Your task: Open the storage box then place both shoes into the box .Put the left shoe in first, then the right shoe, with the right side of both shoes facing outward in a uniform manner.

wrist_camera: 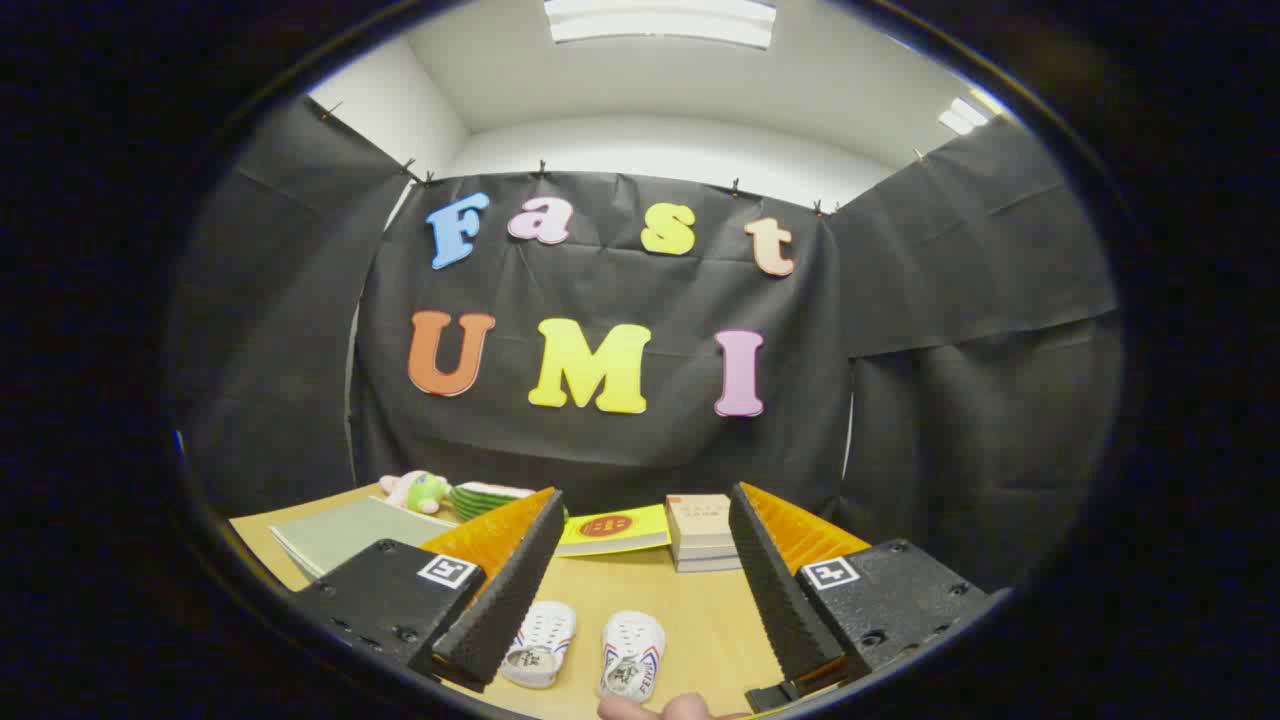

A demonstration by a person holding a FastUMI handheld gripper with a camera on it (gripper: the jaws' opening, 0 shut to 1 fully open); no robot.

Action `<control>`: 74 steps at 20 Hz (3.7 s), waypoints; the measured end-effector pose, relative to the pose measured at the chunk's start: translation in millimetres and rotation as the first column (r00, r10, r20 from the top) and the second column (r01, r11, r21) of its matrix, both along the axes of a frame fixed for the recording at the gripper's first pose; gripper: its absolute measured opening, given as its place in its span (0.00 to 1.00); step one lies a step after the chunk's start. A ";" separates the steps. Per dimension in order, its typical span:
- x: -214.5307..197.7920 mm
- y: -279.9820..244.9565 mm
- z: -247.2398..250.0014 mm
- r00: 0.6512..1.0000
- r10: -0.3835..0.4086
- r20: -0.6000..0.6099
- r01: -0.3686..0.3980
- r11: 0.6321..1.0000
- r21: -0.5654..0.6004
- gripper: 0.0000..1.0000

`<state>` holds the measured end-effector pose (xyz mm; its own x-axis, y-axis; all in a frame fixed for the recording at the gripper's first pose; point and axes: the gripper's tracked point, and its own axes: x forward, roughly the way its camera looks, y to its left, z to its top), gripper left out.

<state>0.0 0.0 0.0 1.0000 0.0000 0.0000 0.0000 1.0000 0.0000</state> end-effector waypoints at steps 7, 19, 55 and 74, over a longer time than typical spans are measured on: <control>3.9 24.4 19.1 0.993 0.117 0.015 -0.117 0.990 0.075 1.00; 10.2 42.4 20.2 0.997 0.080 -0.003 -0.079 0.996 0.039 1.00; 20.4 225.1 -172.5 0.504 0.851 -0.151 -0.283 0.327 0.902 0.47; 34.7 219.3 -204.7 0.550 0.800 -0.239 -0.184 0.396 0.900 0.48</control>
<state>34.7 219.3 -204.7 0.5500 0.8001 -0.2394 -0.1844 0.3959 0.8996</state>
